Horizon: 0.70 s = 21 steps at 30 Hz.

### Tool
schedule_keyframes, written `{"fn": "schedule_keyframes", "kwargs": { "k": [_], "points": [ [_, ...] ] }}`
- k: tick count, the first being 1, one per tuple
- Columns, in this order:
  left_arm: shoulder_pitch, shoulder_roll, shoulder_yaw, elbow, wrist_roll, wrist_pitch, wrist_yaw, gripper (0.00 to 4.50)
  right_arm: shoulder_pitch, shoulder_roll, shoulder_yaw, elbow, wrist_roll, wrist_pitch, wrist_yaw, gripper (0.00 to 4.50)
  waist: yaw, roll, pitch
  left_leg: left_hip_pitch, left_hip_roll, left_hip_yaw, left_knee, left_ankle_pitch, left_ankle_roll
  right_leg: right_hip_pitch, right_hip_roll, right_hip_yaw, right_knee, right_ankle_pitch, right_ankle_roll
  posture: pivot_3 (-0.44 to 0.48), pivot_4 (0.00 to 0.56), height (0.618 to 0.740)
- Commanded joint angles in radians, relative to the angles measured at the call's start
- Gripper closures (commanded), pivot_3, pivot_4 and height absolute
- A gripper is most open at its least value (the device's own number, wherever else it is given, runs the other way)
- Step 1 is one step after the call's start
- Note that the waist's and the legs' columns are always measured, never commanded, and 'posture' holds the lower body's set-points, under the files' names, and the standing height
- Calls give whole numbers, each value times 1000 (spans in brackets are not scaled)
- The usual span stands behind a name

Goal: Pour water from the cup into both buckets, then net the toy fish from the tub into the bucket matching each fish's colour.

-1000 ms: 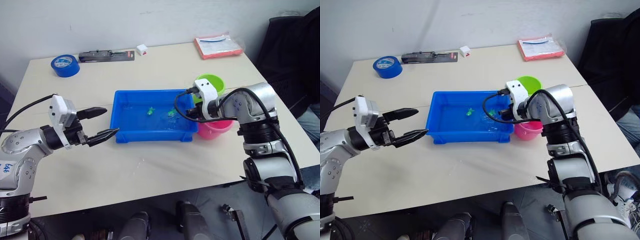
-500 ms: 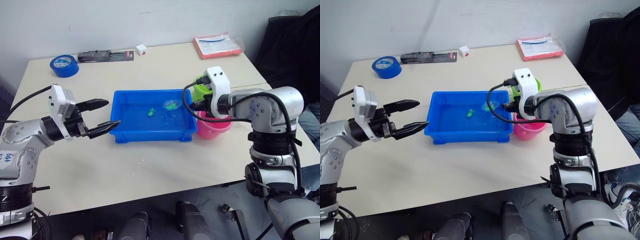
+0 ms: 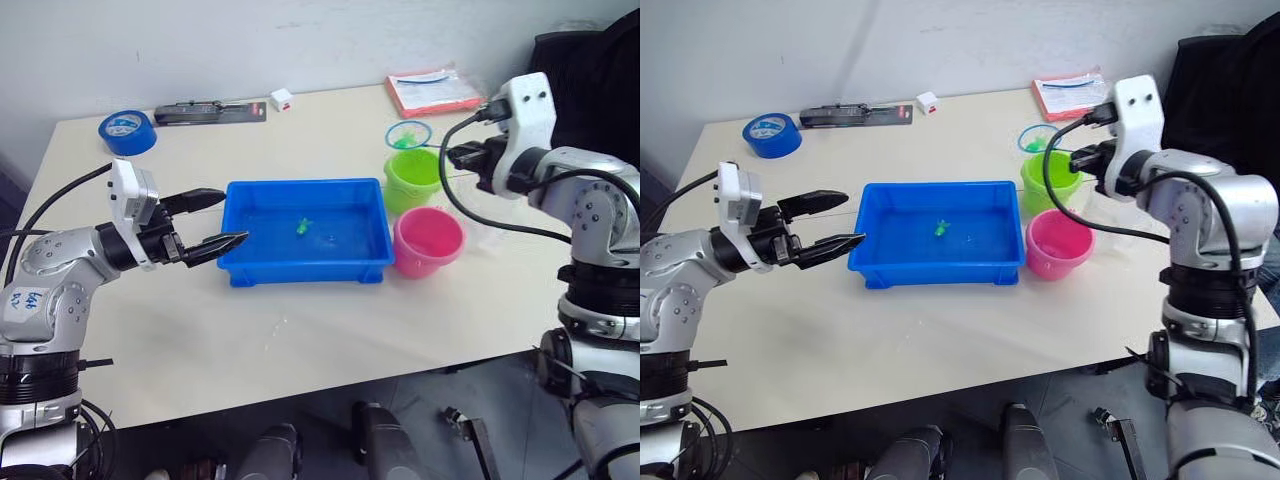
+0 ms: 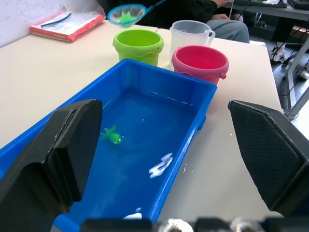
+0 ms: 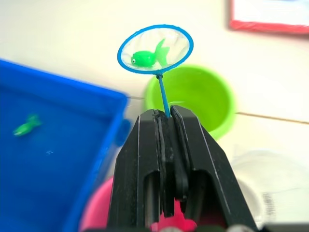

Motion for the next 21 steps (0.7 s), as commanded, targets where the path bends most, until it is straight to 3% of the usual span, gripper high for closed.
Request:
{"fn": "schedule_keyframes", "kwargs": {
  "k": [1, 9, 21],
  "points": [
    [-14, 4, 7, -13, 4, -20, -6, 0, -11, -87, 112, 46, -108, -186, 41, 3706, 1, 0, 0, 0, 0, 0, 0, 0, 0, 0, 0, 0, 0, 0, 0, 0, 150, 740],
    [-16, -2, -5, -8, 6, -28, -6, 0, 68, -240, 434, 101, -475, -679, 92, 3706, 3, 0, 0, 0, 0, 1, 0, 0, 0, 0, 0, 1, 0, 0, 0, 0, 150, 740],
    [-9, -16, -15, -15, 3, -29, 0, 0, 83, -292, 511, 202, -839, -1051, 8, 3706, 3, 0, 0, 0, 0, 1, 0, 0, 0, -1, 1, 1, -1, 0, 0, 0, 150, 740]
  ]
}}
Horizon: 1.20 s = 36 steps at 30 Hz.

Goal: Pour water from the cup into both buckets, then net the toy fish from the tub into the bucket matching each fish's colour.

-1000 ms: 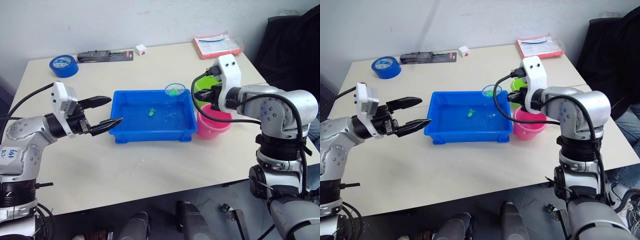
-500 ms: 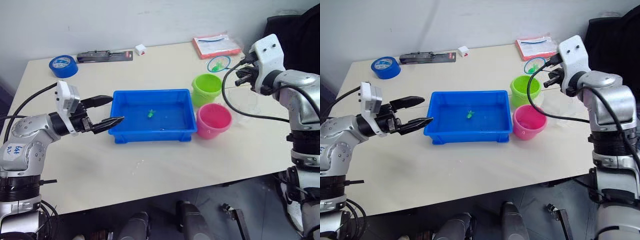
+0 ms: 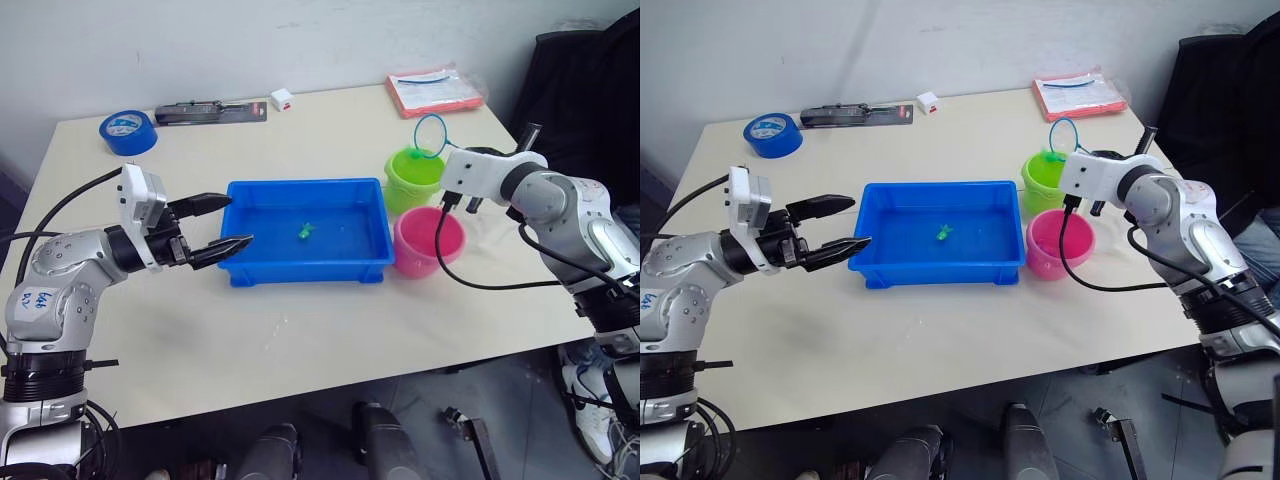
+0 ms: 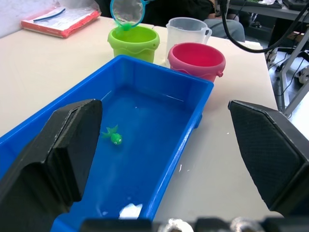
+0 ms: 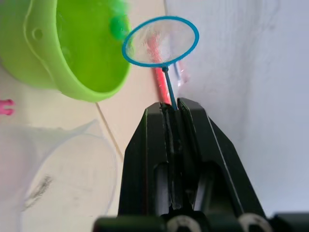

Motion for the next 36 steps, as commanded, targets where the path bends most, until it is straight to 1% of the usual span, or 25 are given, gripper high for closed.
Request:
{"fn": "schedule_keyframes", "kwargs": {
  "k": [1, 3, 7, 11, 13, 14, 15, 17, 18, 21, 23, 24, 27, 31, 34, 36],
  "points": [
    [-1, -5, 12, -24, 1, -17, 2, 0, -11, -35, -4, 5, -109, -122, -33, 3706, 0, 0, 0, 0, 0, 0, 0, 0, 0, 0, 0, 0, 0, 0, 0, 0, 150, 740],
    [4, -8, 12, -30, 0, -16, 5, 0, 0, -49, -9, 8, -147, -168, -33, 3706, 0, 0, 0, 0, 0, 0, 0, 0, 0, 0, 0, 0, 0, 0, 0, 0, 150, 740],
    [9, -7, 16, -33, -2, -13, 6, 0, 21, -50, -68, -13, -133, -180, -1, 3706, 1, 0, 0, 0, 0, 0, 0, 0, 0, 0, 0, 0, 0, 0, 0, 0, 150, 740],
    [19, 2, 25, -38, -3, -10, 7, 0, 12, 2, -168, -91, -19, -62, 108, 3706, -1, 0, 0, 0, 0, 0, 0, 0, 0, 0, 0, 1, 0, 0, 0, 0, 150, 740],
    [25, 15, 37, -37, -2, -5, 11, 0, -23, 62, -249, -163, 122, 107, 221, 3706, -3, 0, 0, 0, 1, 0, 0, 0, 0, 0, 1, 1, 0, 0, 0, 0, 150, 740],
    [27, 19, 41, -37, -1, -3, 13, 0, -35, 81, -273, -189, 165, 166, 260, 3706, -5, 0, 0, 0, 2, 0, 0, 0, 0, 0, 1, 1, 0, 0, 0, 0, 150, 740],
    [34, 27, 50, -35, -4, -4, 8, 0, -64, 111, -303, -226, 250, 318, 335, 3706, -4, 0, 0, 0, 2, 1, 0, 0, 0, 0, 1, 1, 0, 0, 0, 0, 150, 740],
    [44, 36, 61, -33, -9, -7, 0, 0, -98, 140, -324, -273, 347, 517, 428, 3706, -2, 0, 0, 0, 3, 0, 0, 0, 0, 0, 2, 0, 0, 0, 0, 0, 150, 740],
    [53, 40, 69, -35, -11, -8, -1, 0, -136, 163, -320, -282, 398, 678, 461, 3706, 0, 0, 0, 0, 3, 0, 0, 0, 0, 0, 2, 0, 1, 0, 0, 0, 150, 740],
    [84, 52, 87, -52, -22, 7, -3, 0, -213, 209, -297, -283, 516, 980, 512, 3706, 3, 0, 0, 0, 2, -2, 0, 0, 0, 2, 1, 1, 0, 0, -1, 0, 150, 740],
    [115, 69, 109, -72, -39, 31, -7, 0, -246, 224, -261, -269, 580, 1082, 543, 3706, 2, 0, 0, 0, 2, -2, 0, 0, 0, 2, 1, 1, -1, 1, -1, 0, 150, 740],
    [130, 77, 123, -84, -48, 41, -7, 0, -260, 214, -224, -258, 602, 1120, 560, 3706, 2, 0, 0, 0, 2, -2, 0, 0, 0, 2, 1, 1, -1, 1, -1, 0, 150, 740],
    [172, 96, 157, -117, -61, 65, -4, 0, -289, 191, -148, -212, 639, 1173, 571, 3706, 4, 0, 0, 0, 2, -3, 0, 0, 0, 2, 0, 1, -1, 1, -1, 0, 150, 740],
    [249, 124, 206, -161, -85, 104, -12, 0, -313, 225, -61, -88, 650, 1134, 561, 3706, 2, 0, 0, 0, 2, -2, 0, 0, 0, 2, 0, 1, -1, 1, -1, 0, 150, 740],
    [295, 142, 243, -196, -105, 133, -9, 0, -324, 248, 3, -31, 662, 1135, 570, 3706, -2, 0, 0, 0, 2, -2, 0, 0, 0, 1, 0, 1, -1, 1, -1, 0, 150, 740],
    [318, 151, 262, -216, -115, 152, -6, 0, -331, 259, 25, -8, 663, 1123, 568, 3706, -2, 0, 0, 0, 2, -2, -1, 0, 0, 0, 0, 1, -1, 1, -1, 0, 150, 740]
  ]
}}
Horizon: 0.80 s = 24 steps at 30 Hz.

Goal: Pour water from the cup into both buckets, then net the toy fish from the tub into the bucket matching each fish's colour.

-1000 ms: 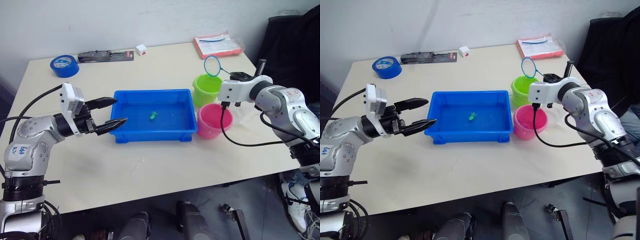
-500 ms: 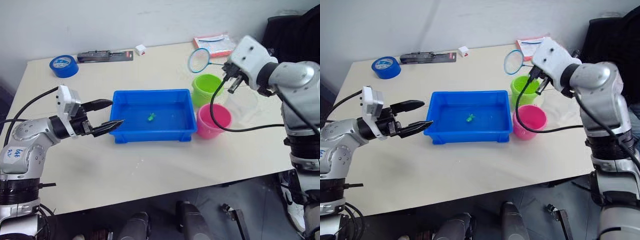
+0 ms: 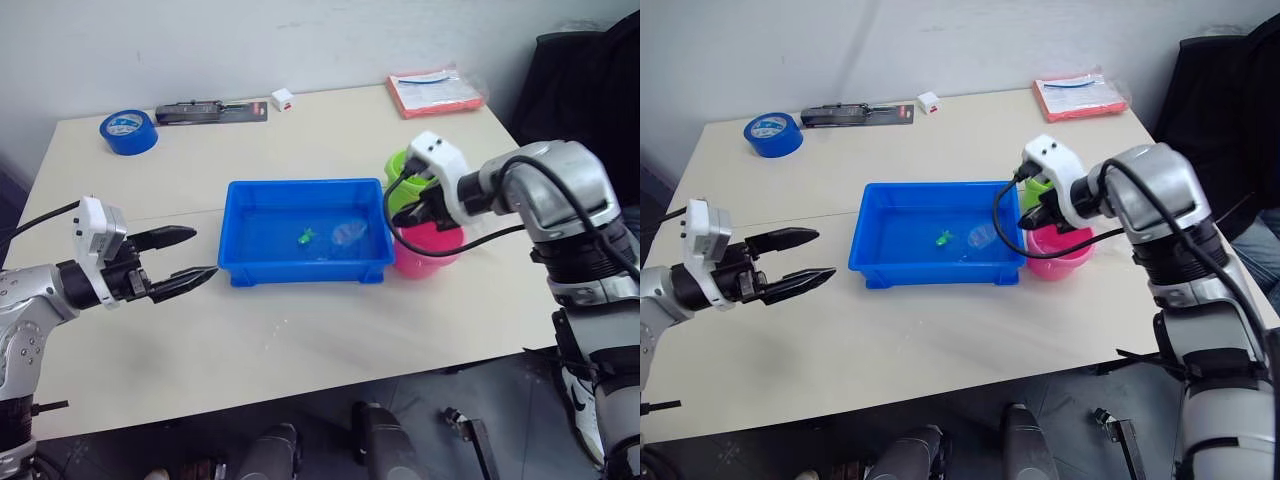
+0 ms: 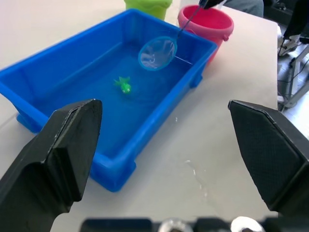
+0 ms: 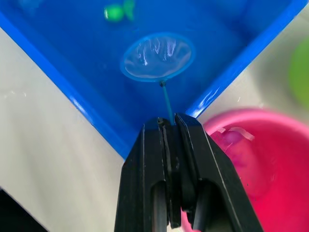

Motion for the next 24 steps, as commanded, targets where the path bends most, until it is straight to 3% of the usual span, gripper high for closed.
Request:
{"fn": "schedule_keyframes", "kwargs": {
  "k": [1, 9, 15, 24],
  "points": [
    [27, 29, 65, -59, -32, 21, 2, 0, -37, 11, 26, 18, 12, -37, 6, 3706, 1, 0, 0, 0, 0, 0, 0, 0, 0, 0, 0, 0, 0, 0, 0, 0, 150, 740],
    [70, 43, 86, -83, -11, 4, 4, 0, -21, 88, 31, 98, 7, -104, -39, 3706, 2, 0, 0, 0, 0, 0, 0, 0, 0, 0, 0, -1, 0, 0, 0, 0, 150, 740],
    [47, 20, 65, -88, -3, -18, 33, 0, 22, 209, -59, 151, -2, -222, -161, 3706, 0, 0, 0, 0, 0, 0, 0, 0, 0, 0, 0, -1, 0, 0, 0, 0, 150, 740],
    [-7, 4, 14, -51, 2, -38, 32, 0, 72, 264, -186, 60, 49, -203, -246, 3706, 1, 0, 0, 0, 0, 0, 1, 0, 0, 1, -1, -10, 0, 0, -1, 0, 150, 740]
  ]
}}
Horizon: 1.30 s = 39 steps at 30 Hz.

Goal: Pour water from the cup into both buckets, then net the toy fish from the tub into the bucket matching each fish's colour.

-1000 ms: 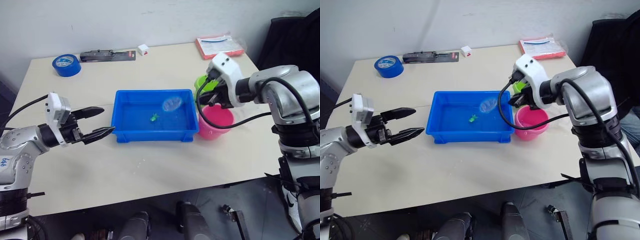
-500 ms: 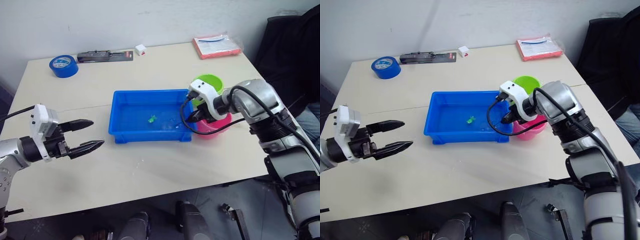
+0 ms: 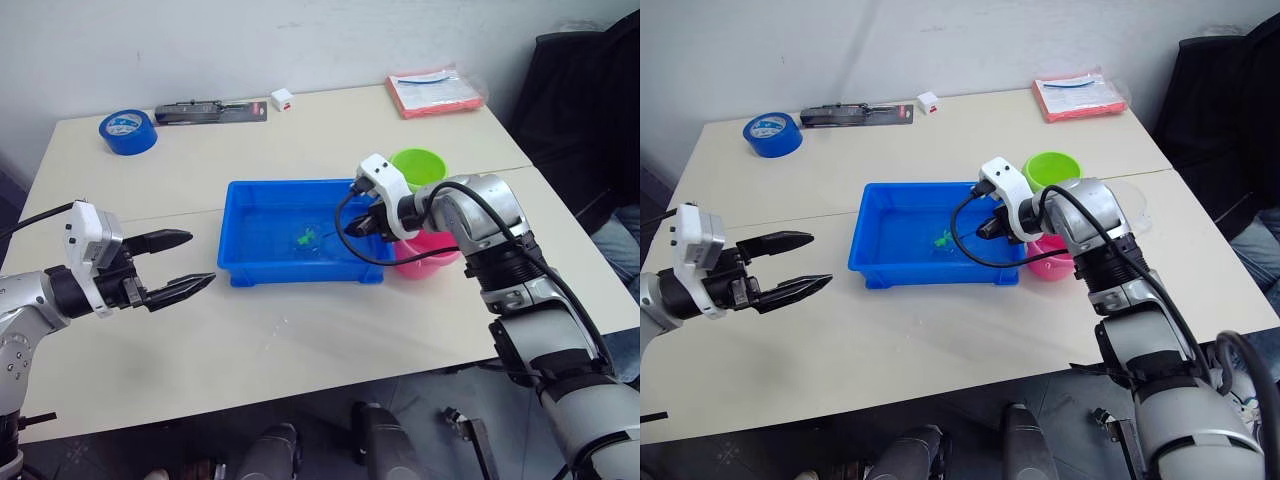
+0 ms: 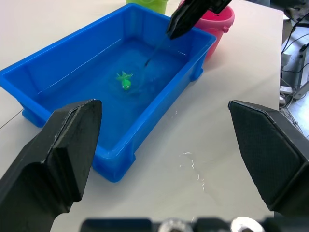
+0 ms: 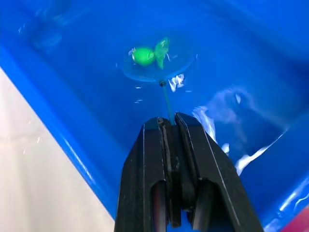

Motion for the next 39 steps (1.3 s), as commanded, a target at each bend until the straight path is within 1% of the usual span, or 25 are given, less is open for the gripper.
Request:
{"fn": "schedule_keyframes", "kwargs": {
  "k": [1, 5, 8, 14, 18, 22, 25, 29, 34, 39],
  "points": [
    [-36, -6, -11, 21, 5, -30, -3, 0, 11, 10, -80, -101, 42, 25, -31, 3706, 0, 0, 0, 0, 0, 0, 0, 0, 0, 0, 0, -1, 0, 0, 0, 0, 150, 740],
    [-68, -8, -33, 49, 11, -46, -11, 0, 27, -14, -139, -187, 86, 87, -42, 3706, -1, 0, 0, 0, 0, 0, 0, 0, 0, 0, -1, -4, 0, 0, 0, 0, 150, 740],
    [-108, -18, -57, 77, 16, -67, -15, 0, 40, -31, -227, -262, 139, 165, -59, 3706, 1, 0, 0, 0, 0, 0, 0, 0, 0, 0, -3, -12, 0, 2, -3, 0, 150, 740],
    [-177, -67, -117, 153, 67, -148, -26, 0, 61, -70, -392, -361, 202, 245, -119, 3706, 3, 0, 0, 0, 0, 0, 1, 0, 0, 0, -4, -13, 0, 2, -4, 0, 150, 740],
    [-250, -101, -146, 189, 58, -153, -30, 0, 76, -136, -474, -351, 186, 218, -180, 3706, 5, 0, 0, 0, 0, 0, 1, 0, 0, 1, -5, -14, 0, 2, -4, 0, 150, 740],
    [-289, -104, -171, 221, 72, -164, -51, 0, 63, -177, -508, -287, 173, 174, -227, 3706, 0, 0, 0, 0, 0, 1, 1, 0, 0, 0, -5, -14, 0, 2, -4, 0, 150, 740],
    [-315, -109, -182, 234, 70, -167, -58, 0, 52, -206, -509, -214, 135, 85, -267, 3706, -4, 0, 0, 0, 1, 2, 0, 0, 0, 0, -4, -12, 0, 2, -4, 0, 150, 740],
    [-325, -116, -188, 238, 76, -167, -64, 0, 61, -229, -454, -154, 86, -50, -279, 3706, -1, 0, 0, 0, 1, 2, 1, 0, 0, 0, -4, -13, 0, 2, -4, 0, 150, 740],
    [-324, -114, -189, 237, 79, -166, -69, 0, 102, -297, -294, -118, -42, -239, -258, 3706, 0, 0, 0, 0, 1, 2, 1, 0, 0, 0, -4, -13, 0, 2, -4, 0, 150, 740],
    [-315, -112, -187, 231, 78, -163, -69, 0, 155, -361, -198, -145, -156, -394, -256, 3706, 2, 0, 0, 0, 1, 2, 1, 0, 0, 0, -4, -13, 0, 2, -4, 0, 150, 740]
  ]
}}
